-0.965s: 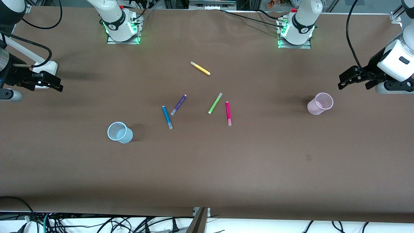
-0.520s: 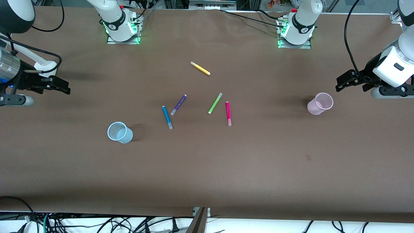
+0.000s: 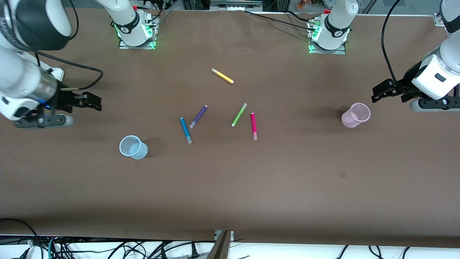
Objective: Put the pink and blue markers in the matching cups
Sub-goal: 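Move the right gripper over the blue marker and lower it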
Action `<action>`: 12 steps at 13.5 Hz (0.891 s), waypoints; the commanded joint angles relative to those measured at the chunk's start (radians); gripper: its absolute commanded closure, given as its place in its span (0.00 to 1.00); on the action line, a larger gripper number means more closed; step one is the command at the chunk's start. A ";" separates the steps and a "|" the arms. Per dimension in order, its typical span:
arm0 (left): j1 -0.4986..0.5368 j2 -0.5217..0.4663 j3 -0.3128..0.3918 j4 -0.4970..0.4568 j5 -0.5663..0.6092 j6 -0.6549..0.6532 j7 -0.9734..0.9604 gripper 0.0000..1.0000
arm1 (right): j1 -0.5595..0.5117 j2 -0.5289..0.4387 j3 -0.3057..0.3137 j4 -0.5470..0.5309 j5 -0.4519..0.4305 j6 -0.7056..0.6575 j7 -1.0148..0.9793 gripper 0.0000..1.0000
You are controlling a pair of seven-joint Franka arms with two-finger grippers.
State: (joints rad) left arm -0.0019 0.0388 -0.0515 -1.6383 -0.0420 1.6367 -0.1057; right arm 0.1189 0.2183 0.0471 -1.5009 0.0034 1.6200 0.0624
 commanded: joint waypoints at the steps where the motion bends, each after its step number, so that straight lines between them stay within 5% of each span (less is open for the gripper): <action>1: 0.003 0.015 -0.002 0.034 -0.001 -0.025 0.014 0.00 | 0.059 0.064 0.000 0.022 0.012 0.026 0.013 0.00; 12: 0.003 0.015 -0.002 0.034 -0.001 -0.025 0.014 0.00 | 0.212 0.347 -0.001 0.022 0.012 0.302 0.011 0.00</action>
State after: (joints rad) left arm -0.0020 0.0392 -0.0516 -1.6372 -0.0420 1.6355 -0.1057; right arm 0.3237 0.5123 0.0514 -1.5025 0.0048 1.8828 0.0722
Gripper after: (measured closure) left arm 0.000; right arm 0.000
